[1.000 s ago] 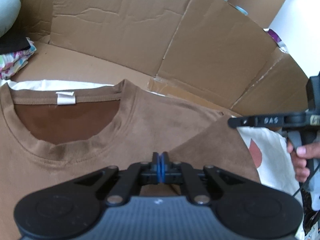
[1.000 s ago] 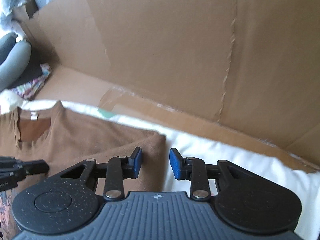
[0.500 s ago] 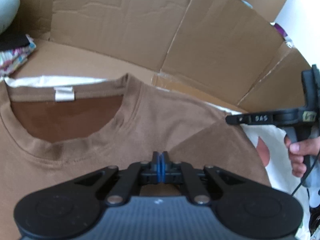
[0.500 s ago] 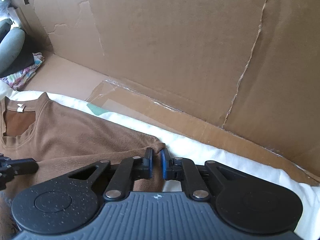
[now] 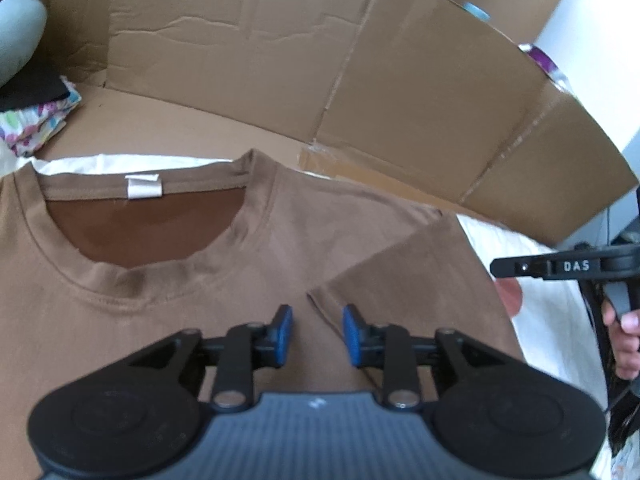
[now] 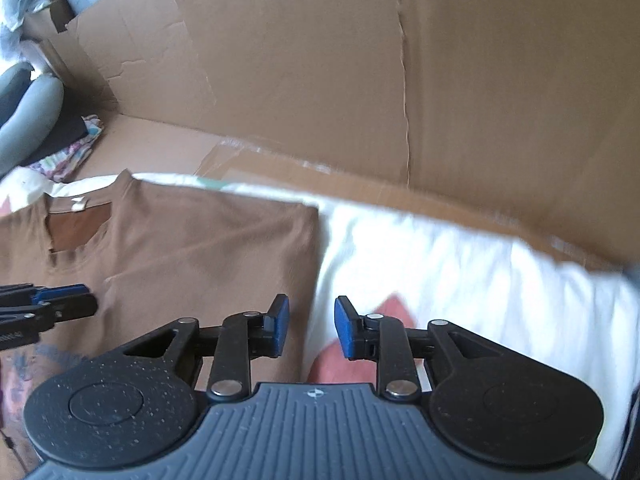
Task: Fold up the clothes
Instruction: 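Open the left tool and pull both tools back from the folded side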
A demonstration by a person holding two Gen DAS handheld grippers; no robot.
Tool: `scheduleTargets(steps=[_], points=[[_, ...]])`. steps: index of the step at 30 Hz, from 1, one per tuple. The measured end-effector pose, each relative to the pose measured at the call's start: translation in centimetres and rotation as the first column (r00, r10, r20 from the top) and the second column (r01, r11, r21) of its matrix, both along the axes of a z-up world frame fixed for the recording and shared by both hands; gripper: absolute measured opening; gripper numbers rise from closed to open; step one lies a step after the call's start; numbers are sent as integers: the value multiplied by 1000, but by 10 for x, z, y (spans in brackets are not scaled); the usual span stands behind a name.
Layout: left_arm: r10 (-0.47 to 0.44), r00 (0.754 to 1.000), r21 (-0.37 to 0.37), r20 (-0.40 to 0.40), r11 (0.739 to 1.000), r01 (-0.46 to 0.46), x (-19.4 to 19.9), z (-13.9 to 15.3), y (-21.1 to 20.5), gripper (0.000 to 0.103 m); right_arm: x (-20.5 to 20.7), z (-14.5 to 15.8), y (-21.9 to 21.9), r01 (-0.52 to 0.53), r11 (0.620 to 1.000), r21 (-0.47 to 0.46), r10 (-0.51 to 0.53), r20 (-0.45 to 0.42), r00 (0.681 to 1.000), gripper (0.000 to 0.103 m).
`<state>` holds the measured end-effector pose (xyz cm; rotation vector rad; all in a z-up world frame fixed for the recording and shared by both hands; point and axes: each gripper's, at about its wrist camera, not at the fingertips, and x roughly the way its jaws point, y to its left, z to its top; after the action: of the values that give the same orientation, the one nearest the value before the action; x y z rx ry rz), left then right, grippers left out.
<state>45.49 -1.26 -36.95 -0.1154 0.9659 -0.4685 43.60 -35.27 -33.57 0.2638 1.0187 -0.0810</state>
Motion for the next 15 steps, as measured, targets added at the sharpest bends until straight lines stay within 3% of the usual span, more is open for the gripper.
scheduleTargets(steps=[15], points=[[-78,995,12,55,997,78,-19,17,-27,29,-47,-19,32,-86,996,-3,86,-66,994,33]])
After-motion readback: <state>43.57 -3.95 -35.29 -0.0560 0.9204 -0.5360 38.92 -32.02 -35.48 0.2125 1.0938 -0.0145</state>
